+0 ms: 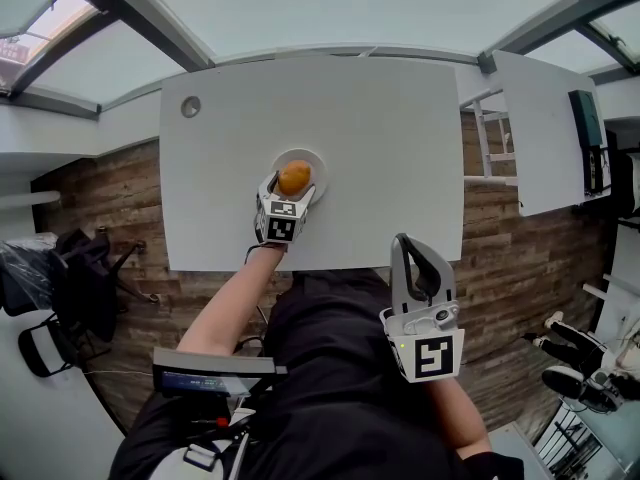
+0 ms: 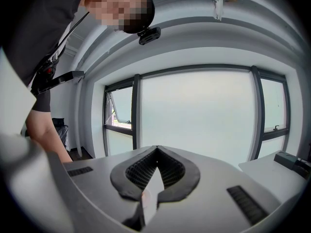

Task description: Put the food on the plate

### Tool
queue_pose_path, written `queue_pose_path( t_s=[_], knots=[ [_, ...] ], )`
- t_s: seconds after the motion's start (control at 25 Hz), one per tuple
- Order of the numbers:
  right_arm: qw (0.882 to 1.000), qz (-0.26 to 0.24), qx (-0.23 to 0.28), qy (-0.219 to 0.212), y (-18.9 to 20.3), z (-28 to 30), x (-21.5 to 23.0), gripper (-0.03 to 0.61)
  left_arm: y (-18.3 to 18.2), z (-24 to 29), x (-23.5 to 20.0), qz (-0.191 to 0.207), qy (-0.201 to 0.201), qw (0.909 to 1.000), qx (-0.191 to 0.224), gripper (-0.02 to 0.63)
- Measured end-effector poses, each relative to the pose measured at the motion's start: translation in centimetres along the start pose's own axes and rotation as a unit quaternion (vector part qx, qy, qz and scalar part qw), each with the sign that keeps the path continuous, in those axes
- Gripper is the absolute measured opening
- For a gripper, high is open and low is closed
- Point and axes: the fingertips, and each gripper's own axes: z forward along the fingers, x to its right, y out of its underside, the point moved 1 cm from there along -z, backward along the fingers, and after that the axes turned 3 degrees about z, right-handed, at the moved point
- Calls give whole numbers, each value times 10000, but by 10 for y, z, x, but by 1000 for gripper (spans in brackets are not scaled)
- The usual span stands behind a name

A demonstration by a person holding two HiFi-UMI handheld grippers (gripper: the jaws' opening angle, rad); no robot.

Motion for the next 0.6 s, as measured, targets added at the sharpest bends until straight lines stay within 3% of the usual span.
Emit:
queue_pose_path(
  t_s=[0.6],
  knots=[
    [9998, 166, 58, -79, -1, -9, -9, -2, -10, -14, 7, 73, 91, 9986, 508, 382]
  ],
)
